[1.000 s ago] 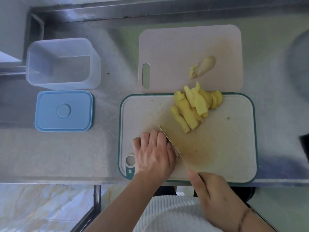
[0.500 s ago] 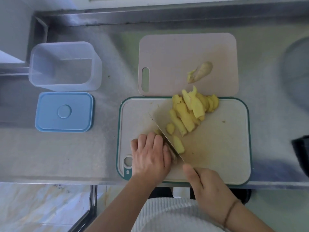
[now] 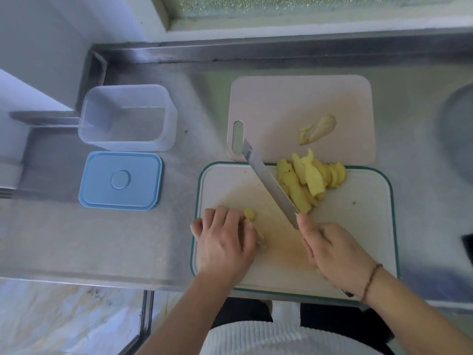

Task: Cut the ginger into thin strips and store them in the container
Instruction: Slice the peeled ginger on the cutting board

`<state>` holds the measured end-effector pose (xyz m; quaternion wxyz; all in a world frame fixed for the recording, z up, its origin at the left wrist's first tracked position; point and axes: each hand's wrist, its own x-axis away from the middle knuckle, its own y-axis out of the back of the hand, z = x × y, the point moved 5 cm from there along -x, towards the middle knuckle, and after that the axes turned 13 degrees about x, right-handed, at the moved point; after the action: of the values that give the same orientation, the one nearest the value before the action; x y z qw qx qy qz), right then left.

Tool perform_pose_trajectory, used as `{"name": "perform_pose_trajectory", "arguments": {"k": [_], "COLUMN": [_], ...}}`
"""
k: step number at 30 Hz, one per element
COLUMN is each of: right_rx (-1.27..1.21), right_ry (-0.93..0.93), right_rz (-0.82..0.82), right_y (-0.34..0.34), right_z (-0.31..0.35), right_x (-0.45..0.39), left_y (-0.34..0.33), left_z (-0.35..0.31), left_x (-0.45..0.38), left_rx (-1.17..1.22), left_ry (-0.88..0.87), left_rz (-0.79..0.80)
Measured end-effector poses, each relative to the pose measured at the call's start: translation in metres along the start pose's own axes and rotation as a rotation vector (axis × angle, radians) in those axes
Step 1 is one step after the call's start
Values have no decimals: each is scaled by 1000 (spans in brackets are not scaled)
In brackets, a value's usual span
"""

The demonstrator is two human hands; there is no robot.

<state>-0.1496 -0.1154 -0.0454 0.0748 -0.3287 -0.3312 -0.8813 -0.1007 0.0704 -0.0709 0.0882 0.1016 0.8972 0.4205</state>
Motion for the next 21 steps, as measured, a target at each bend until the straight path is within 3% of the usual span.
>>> {"name": "perform_pose_trajectory", "arguments": {"k": [5,12,14,17,21], "right_rx": [-68,-64,-56,-55,-62], "right_ry": [-73,-57,-52,-48,-33], "right_rz": [-29,-59,-58,-67,-93], "right_y": [-6,-8,-9,-10,-6], "right_z": [-16,-29,-28,-26,-23], "right_x": [20,27,27,29,34], "left_y": [-2,24,31,18,9], "left_z": [-8,6,12,7,1], "left_x": [3,-18,-35,-46,-36], "left_rx": [-88,263,127,-134,-213], "left_ry": [79,178,112,-130,-244], "left_rz": [57,-90,-91,56,158]}}
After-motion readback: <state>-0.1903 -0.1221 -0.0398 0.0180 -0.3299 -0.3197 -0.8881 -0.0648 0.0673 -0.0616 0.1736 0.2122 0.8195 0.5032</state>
